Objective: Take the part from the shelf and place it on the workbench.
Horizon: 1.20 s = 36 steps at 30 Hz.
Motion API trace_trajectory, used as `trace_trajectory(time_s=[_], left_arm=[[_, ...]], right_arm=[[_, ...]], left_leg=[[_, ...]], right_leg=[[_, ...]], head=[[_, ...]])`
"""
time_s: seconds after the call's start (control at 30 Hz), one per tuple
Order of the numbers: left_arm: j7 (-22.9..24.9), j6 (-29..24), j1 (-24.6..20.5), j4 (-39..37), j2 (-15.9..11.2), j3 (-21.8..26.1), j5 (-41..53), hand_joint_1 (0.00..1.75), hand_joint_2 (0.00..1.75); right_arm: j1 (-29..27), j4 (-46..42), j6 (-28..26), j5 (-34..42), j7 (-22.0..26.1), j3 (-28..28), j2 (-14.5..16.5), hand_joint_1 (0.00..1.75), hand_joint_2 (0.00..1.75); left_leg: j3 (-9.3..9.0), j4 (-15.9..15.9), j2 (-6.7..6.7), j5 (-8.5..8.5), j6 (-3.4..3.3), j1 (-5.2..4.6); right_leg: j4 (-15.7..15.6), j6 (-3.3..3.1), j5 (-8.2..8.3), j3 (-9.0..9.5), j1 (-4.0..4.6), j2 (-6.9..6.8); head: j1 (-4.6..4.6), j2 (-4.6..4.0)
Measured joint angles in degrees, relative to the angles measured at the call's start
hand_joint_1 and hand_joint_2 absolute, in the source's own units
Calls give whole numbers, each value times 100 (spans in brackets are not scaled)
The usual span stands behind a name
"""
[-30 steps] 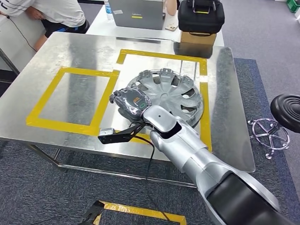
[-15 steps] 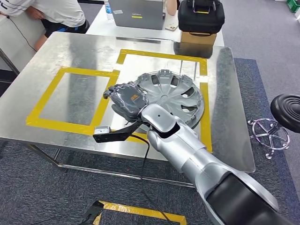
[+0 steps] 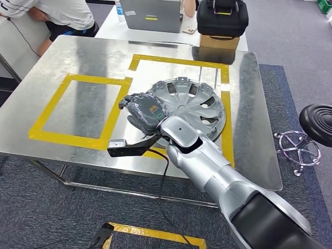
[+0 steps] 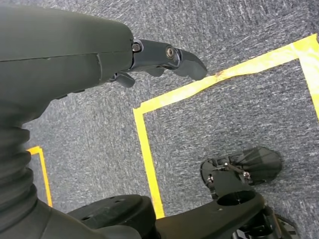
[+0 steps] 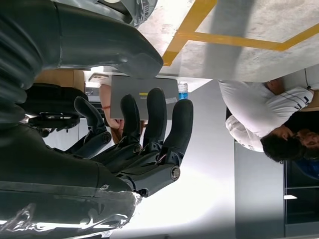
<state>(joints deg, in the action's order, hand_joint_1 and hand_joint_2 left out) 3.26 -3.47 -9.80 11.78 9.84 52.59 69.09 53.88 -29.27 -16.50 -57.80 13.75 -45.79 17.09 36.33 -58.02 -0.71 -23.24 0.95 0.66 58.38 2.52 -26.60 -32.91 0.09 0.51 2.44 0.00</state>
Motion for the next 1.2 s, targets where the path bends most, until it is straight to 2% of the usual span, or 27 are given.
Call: trace_trajectory(time_s=[0.23, 0.33, 0.4, 0.47, 0.53, 0.57, 0.6, 0.63, 0.67, 0.73, 0.77, 0.87, 0.9, 0.93, 0.97, 1.03, 1.07, 1.1, 1.13, 1.2], left_arm=[[81, 2, 5, 0, -14, 52, 0, 0, 175], [83, 2, 4, 0, -22, 73, 0, 0, 175], [83, 2, 2, 0, -22, 81, 0, 0, 175], [86, 12, -3, 0, -19, 92, 0, 0, 175], [101, 43, 4, 0, -18, 109, 0, 0, 175], [112, 63, 13, 0, -18, 119, 0, 0, 175], [122, 81, 24, 0, -17, 127, 0, 0, 175], [132, 93, 34, 0, -15, 133, 0, 0, 175], [139, 99, 41, 0, -14, 139, 0, 0, 175], [149, 98, 46, 0, -16, 155, 0, 0, 175], [151, 97, 49, 0, -17, 164, 0, 0, 175], [154, 95, 68, 0, -19, 181, 0, 0, 175], [155, 95, 72, 0, -20, 183, 0, 0, 175], [155, 93, 75, 0, -21, 184, 0, 0, 175], [155, 92, 74, 0, -21, 185, 0, 0, 175], [155, 92, 75, 0, -19, 187, 0, 0, 175], [155, 92, 76, 0, -16, 189, 0, 0, 175], [157, 92, 77, 0, -15, 190, 0, 0, 175], [161, 92, 76, 0, -14, 191, 0, 0, 175], [175, 89, 66, 0, -13, 192, 0, 0, 175]], right_arm=[[-20, 0, 0, 5, 0, -7, -26, 175, 175], [-21, -1, 0, 5, 0, -8, -26, 175, 175], [-17, -5, 0, 6, 0, -9, -29, 175, 175], [-21, -8, 2, 9, 0, -9, -34, 175, 175], [-57, -7, 6, 12, -2, -13, -47, 175, 175], [-83, -5, 9, 12, -6, -18, -56, 175, 175], [-103, -4, 13, 12, -11, -22, -63, 175, 175], [-113, -2, 15, 12, -15, -27, -66, 175, 175], [-112, -1, 18, 12, -19, -33, -68, 175, 175], [-101, 0, 21, 11, -20, -40, -66, 175, 175], [-101, 1, 25, 10, -20, -43, -64, 175, 175], [-114, 4, 33, 5, -19, -49, -62, 175, 175], [-113, 4, 35, 4, -18, -51, -58, 175, 175], [-110, 4, 37, 3, -18, -53, -55, 175, 175], [-109, 5, 40, 3, -18, -54, -51, 175, 175], [-119, 7, 49, 3, -17, -58, -48, 175, 175], [-128, 9, 56, 3, -17, -61, -48, 175, 175], [-137, 10, 62, 3, -17, -64, -48, 175, 175], [-141, 10, 67, 4, -17, -67, -48, 175, 175], [-131, 11, 69, 8, -11, -72, -47, 175, 175]], left_leg=[[2, -11, -1, -22, -28, -35], [-6, 4, 1, -23, -63, -48], [-33, 45, 16, 5, -97, -21], [-49, 70, 30, 27, -120, 1], [-45, 69, 32, 28, -126, 5], [-43, 69, 33, 28, -124, 8], [-42, 67, 33, 29, -119, 15], [-42, 66, 33, 30, -106, 25], [-42, 62, 32, 31, -81, 38], [-27, 55, 24, 46, -3, 42], [-19, 53, 19, 61, 40, 38], [3, 70, 15, 111, 160, 51], [30, 26, 20, 44, 191, 57], [90, -110, 24, -98, 214, 60], [197, -385, 29, -322, 230, 61], [475, -1176, 30, -794, 247, 58], [557, -1483, 30, -920, 250, 58], [538, -1589, 31, -918, 248, 58], [413, -1479, 31, -814, 243, 59], [-95, -784, 31, -539, 233, 59]], right_leg=[[-12, 22, 2, 4, -34, 1], [-31, 62, -1, 13, -55, 3], [69, 99, -93, -32, -53, -1], [594, 128, -406, -273, -58, -6], [1346, 147, -733, -630, -67, -6], [1556, 154, -764, -738, -70, -7], [1554, 159, -678, -748, -75, -7], [1334, 163, -499, -650, -82, -9], [957, 170, -284, -470, -92, -13], [294, 152, -21, -125, -93, 4], [134, 119, 16, -48, -87, 18], [102, -43, 62, -98, -69, 48], [98, -98, 97, -124, -73, 47], [89, -149, 131, -153, -81, 43], [85, -188, 166, -189, -84, 36], [86, -221, 237, -287, -71, 25], [87, -221, 276, -338, -65, 22], [88, -217, 318, -390, -62, 20], [89, -207, 359, -438, -63, 20], [95, -166, 438, -524, -61, 24]], head=[[0, 0], [2, 0], [-9, 0], [-34, 0], [-54, 0], [-56, 0], [-60, 0], [-60, 0], [-61, 0], [-64, 0], [-67, 0], [-63, 0], [-56, 0], [-49, 0], [-40, 0], [-29, 0], [-28, 0], [-29, 0], [-28, 0], [-26, 0]])
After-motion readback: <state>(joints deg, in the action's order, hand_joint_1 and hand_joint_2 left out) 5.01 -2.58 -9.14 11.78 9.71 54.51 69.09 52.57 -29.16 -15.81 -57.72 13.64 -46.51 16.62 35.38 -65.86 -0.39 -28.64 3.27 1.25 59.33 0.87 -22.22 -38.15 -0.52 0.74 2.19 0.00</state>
